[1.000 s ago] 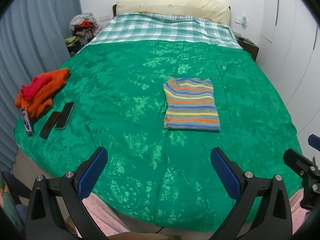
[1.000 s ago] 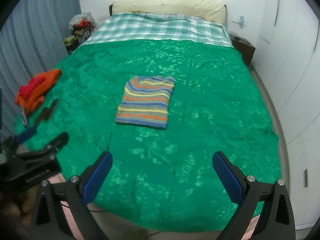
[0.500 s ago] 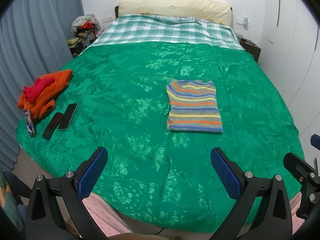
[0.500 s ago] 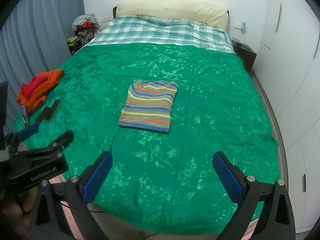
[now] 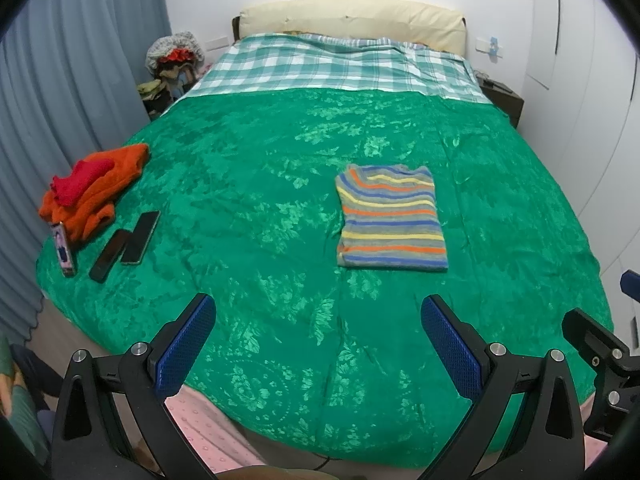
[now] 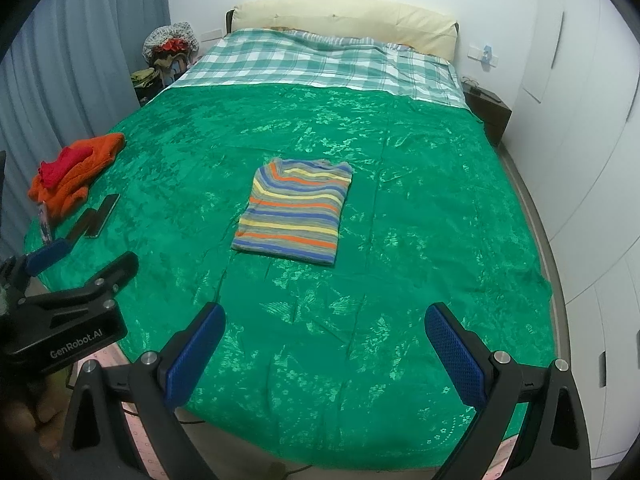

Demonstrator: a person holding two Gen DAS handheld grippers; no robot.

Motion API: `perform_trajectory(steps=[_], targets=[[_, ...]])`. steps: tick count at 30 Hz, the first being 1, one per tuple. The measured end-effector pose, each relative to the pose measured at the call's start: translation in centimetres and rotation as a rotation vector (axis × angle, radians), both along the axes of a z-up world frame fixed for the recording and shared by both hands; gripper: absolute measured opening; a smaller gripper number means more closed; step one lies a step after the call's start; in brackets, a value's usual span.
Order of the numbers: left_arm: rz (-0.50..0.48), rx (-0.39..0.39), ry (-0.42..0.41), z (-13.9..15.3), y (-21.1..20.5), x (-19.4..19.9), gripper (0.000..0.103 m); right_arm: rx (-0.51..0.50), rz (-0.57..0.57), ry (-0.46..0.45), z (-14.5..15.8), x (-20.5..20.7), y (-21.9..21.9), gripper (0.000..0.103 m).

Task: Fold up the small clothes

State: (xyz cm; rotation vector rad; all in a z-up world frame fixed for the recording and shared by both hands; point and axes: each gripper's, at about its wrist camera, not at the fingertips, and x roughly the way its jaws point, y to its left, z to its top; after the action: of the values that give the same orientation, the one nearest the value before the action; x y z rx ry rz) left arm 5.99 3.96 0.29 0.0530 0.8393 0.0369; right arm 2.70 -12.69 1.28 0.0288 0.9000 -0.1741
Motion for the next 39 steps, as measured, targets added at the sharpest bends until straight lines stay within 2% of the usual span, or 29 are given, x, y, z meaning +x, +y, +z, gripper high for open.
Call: perform_trajectory(steps=[39], targets=[[-0.003,0.009,-0.017,0.74,-0.2,-0.14,0.103,-0.009,0.009,0.004,-0.04,0.13,0.25,0.099]])
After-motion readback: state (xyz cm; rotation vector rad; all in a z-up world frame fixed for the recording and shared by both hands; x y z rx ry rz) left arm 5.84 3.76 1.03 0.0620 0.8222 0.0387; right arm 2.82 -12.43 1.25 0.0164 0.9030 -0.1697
